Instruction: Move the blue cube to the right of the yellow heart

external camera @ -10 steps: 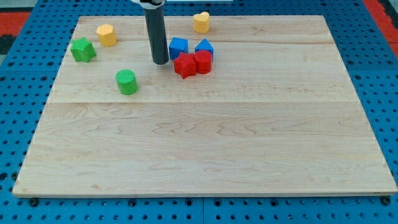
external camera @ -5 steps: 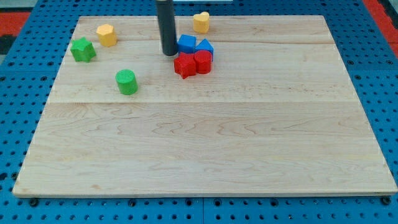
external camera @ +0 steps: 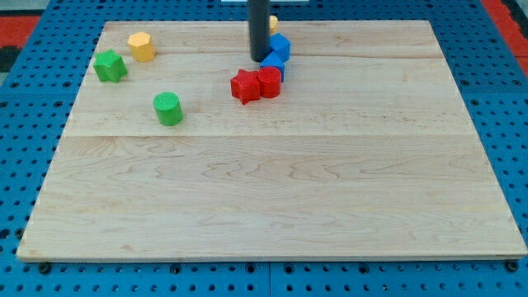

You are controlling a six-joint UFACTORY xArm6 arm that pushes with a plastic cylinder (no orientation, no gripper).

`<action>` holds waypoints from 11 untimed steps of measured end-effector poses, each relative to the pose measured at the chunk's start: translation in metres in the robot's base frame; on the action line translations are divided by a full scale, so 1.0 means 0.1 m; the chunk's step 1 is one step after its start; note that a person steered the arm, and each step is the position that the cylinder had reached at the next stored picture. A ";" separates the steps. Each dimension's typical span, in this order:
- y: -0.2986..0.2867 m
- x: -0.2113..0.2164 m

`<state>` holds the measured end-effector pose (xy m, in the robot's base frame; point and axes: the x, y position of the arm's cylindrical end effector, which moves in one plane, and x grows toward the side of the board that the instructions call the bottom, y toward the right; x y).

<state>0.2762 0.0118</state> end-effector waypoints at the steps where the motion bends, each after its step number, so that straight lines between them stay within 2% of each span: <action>1: 0.62 -0.02; 2: 0.70 -0.02; 4: 0.07 -0.04; 6: 0.94 -0.22; 8: 0.43 -0.27; 9: 0.63 -0.49; 11: 1.09 -0.49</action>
